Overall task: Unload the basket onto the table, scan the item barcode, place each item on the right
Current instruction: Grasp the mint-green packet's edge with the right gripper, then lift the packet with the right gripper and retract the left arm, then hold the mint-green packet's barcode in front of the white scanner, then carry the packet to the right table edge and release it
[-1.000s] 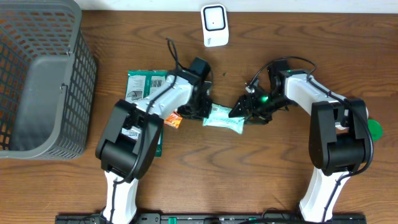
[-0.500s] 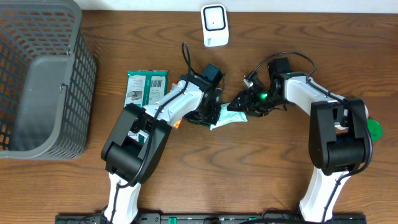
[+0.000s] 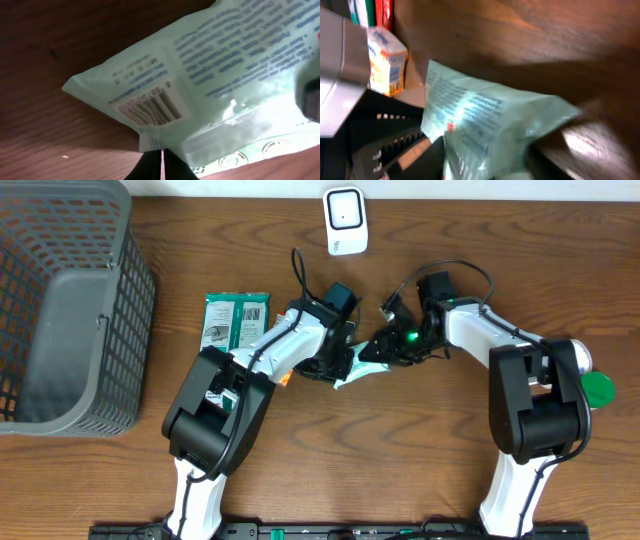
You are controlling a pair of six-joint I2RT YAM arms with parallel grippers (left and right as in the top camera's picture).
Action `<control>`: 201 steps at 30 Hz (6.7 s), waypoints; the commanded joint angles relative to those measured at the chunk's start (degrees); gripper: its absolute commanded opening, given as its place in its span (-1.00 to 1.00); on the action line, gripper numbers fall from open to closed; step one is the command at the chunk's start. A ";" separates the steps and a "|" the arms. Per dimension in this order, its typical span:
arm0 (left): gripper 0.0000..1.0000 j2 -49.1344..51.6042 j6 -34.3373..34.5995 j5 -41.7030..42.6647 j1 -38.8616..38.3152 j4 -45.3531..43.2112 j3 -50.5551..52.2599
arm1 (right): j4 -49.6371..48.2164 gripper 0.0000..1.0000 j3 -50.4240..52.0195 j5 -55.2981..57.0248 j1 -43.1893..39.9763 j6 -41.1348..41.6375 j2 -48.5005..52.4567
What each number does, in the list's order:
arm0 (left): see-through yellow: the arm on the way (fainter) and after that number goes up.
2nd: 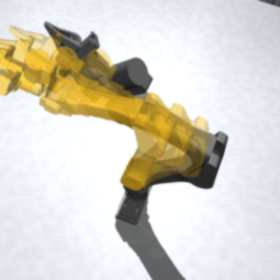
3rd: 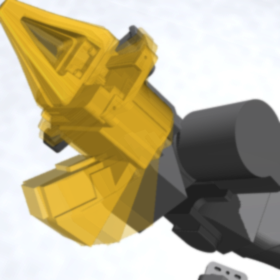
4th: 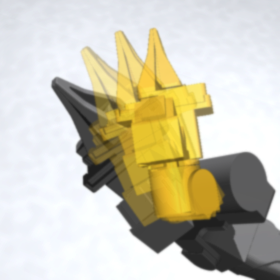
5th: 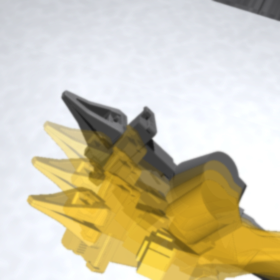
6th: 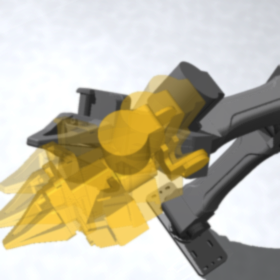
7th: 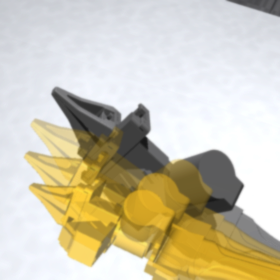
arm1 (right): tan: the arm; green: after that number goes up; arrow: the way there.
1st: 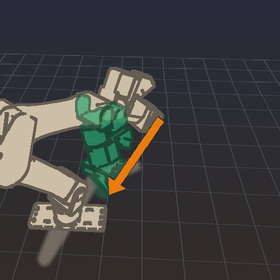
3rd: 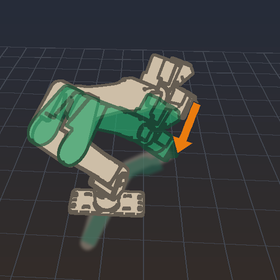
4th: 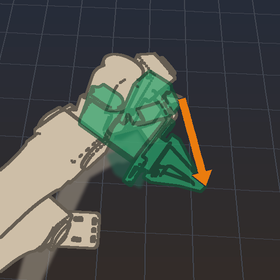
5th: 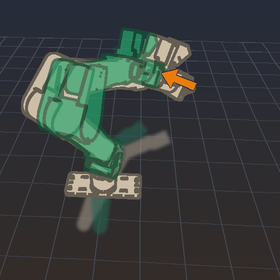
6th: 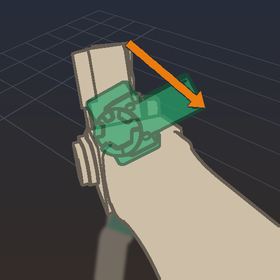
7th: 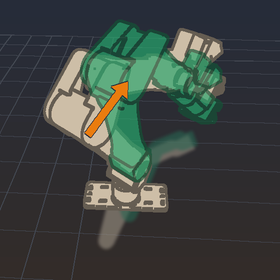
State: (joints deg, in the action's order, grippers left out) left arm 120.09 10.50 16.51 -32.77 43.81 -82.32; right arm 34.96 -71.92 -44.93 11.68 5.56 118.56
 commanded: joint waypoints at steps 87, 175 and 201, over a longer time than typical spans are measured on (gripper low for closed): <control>0.70 -26.12 2.08 -12.72 35.12 -1.01 1.62 | 41.92 -0.98 -51.87 45.79 9.62 -12.52 -3.82; 0.71 -26.12 2.08 -12.72 35.12 -1.01 1.62 | -58.75 -0.98 -58.90 108.96 24.94 -79.80 35.01; 0.71 -26.12 2.08 -12.72 35.12 -1.01 1.62 | 10.40 -0.98 -58.90 75.67 17.53 -18.80 0.55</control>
State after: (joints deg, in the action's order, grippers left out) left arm 93.47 13.08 4.32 2.15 42.87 -81.08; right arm 38.04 -130.54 49.76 32.80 -37.50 124.49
